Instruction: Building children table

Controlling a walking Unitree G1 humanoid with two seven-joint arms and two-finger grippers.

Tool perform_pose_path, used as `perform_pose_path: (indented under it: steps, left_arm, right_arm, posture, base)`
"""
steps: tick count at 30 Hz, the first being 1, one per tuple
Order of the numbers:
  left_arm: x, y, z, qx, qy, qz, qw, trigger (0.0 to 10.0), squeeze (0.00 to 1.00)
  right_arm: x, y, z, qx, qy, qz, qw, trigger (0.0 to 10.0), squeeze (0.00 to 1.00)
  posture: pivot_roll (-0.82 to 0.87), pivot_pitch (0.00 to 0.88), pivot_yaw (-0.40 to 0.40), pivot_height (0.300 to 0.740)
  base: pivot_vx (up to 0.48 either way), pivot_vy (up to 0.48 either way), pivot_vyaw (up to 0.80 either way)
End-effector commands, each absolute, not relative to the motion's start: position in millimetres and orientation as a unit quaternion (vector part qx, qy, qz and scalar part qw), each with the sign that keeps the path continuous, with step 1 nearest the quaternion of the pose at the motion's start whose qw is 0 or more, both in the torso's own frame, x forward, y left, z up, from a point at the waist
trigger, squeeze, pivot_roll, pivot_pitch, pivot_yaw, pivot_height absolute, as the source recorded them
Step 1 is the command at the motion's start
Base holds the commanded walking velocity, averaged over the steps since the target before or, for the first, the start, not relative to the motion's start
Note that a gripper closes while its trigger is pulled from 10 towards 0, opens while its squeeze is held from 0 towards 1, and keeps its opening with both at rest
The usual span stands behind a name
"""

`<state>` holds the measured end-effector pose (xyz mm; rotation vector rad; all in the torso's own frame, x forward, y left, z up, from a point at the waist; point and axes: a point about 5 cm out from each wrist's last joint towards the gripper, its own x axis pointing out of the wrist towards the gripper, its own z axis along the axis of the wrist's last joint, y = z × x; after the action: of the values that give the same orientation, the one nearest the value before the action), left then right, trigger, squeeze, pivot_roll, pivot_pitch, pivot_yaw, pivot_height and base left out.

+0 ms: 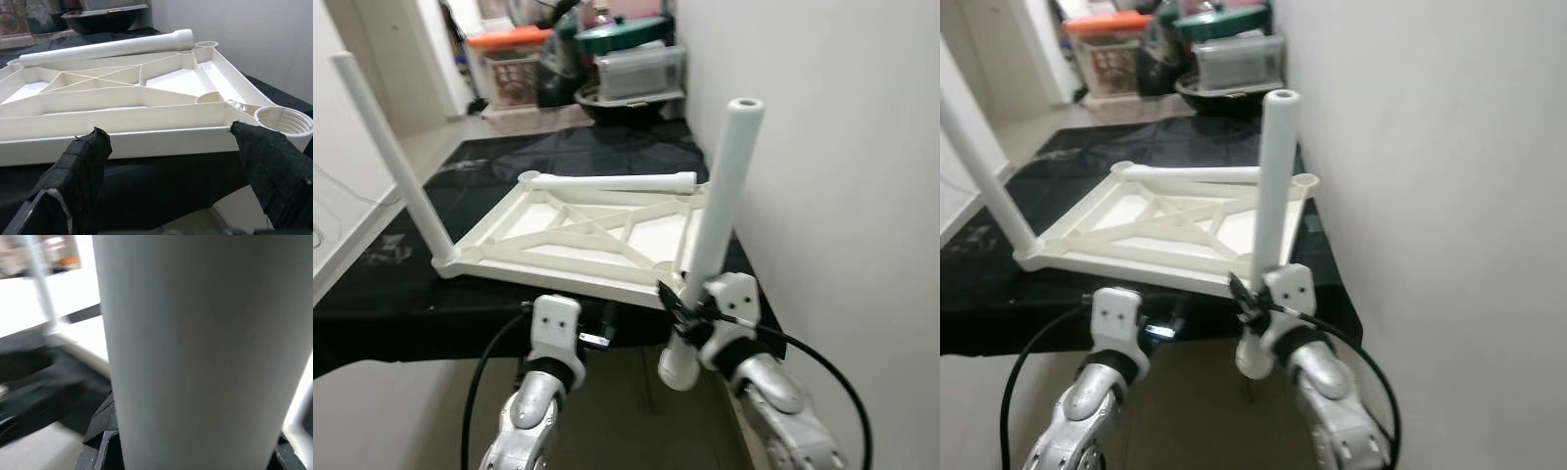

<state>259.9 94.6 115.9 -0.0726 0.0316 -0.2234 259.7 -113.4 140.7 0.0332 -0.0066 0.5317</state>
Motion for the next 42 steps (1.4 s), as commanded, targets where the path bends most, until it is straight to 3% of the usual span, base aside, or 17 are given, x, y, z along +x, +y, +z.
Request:
perform_pose_path:
  steps: [1, 5, 7, 10, 18, 20, 22, 28, 33, 35, 40, 42]
  left_arm:
    - [260, 97, 113, -0.051, 0.025, -0.098, 0.994, 10.0, 0.00]
    - [260, 97, 113, -0.051, 0.024, -0.098, 0.994, 10.0, 0.00]
    - [259, 94, 115, -0.053, 0.014, -0.112, 0.992, 10.0, 0.00]
    - [257, 92, 117, -0.049, 0.008, -0.121, 0.991, 10.0, 0.00]
    - [257, 92, 117, -0.051, 0.009, -0.120, 0.991, 10.0, 0.00]
    - [254, 93, 120, -0.052, 0.008, -0.121, 0.991, 10.0, 0.00]
    - [253, 93, 121, -0.052, 0.007, -0.122, 0.991, 10.0, 0.00]
    - [232, 89, 134, -0.042, -0.007, -0.162, 0.986, 10.0, 0.00]
    - [223, 88, 137, -0.041, -0.005, -0.175, 0.984, 10.0, 0.00]
    - [214, 89, 141, -0.046, -0.002, -0.188, 0.981, 10.0, 0.00]
    - [210, 89, 143, -0.048, -0.001, -0.198, 0.979, 10.0, 0.00]
    - [202, 86, 150, -0.056, -0.003, -0.217, 0.974, 10.0, 0.00]
  right_arm:
    - [252, -95, 152, 0.053, -0.016, 0.335, 0.941, 10.0, 0.00]
    - [253, -93, 163, 0.083, -0.029, 0.354, 0.931, 10.0, 0.00]
    - [277, -104, 215, 0.105, -0.121, 0.315, 0.935, 10.0, 0.00]
    - [290, -116, 246, 0.099, -0.165, 0.291, 0.937, 10.0, 0.00]
    - [306, -132, 259, 0.046, -0.184, 0.259, 0.947, 10.0, 0.00]
    - [330, -163, 262, 0.016, -0.182, 0.215, 0.960, 10.0, 0.00]
    - [337, -173, 262, 0.012, -0.176, 0.209, 0.962, 10.0, 0.00]
    - [357, -195, 273, -0.020, -0.150, 0.259, 0.954, 10.0, 0.00]
    - [358, -198, 275, -0.017, -0.131, 0.319, 0.939, 10.0, 0.00]
    - [357, -201, 278, -0.020, -0.112, 0.374, 0.920, 10.0, 0.00]
    - [359, -202, 279, -0.020, -0.102, 0.402, 0.910, 10.0, 0.00]
    - [362, -202, 282, -0.031, -0.087, 0.460, 0.883, 10.0, 0.00]
  posture:
    - [0.00, 0.000, 0.035, 0.740]
    - [0.00, 0.000, 0.035, 0.740]
    - [0.00, 0.000, 0.034, 0.740]
    - [0.00, 0.000, 0.035, 0.740]
    - [0.00, 0.000, 0.040, 0.740]
    - [0.03, 0.000, 0.036, 0.740]
    - [0.03, 0.000, 0.036, 0.740]
    - [0.07, 0.081, 0.051, 0.740]
    - [0.08, 0.117, 0.056, 0.740]
    - [0.09, 0.157, 0.062, 0.740]
    - [0.10, 0.171, 0.063, 0.740]
    - [0.11, 0.204, 0.068, 0.740]
  base:
    - [0.000, 0.000, 0.00]
    - [0.000, 0.000, 0.00]
    - [0.000, 0.000, 0.00]
    - [0.000, 0.000, 0.00]
    - [0.000, 0.000, 0.00]
    - [0.000, 0.000, 0.00]
    - [0.000, 0.000, 0.00]
    - [0.000, 0.000, 0.00]
    - [0.000, 0.000, 0.00]
    - [0.000, 0.000, 0.00]
    - [0.000, 0.000, 0.00]
    - [0.000, 0.000, 0.00]
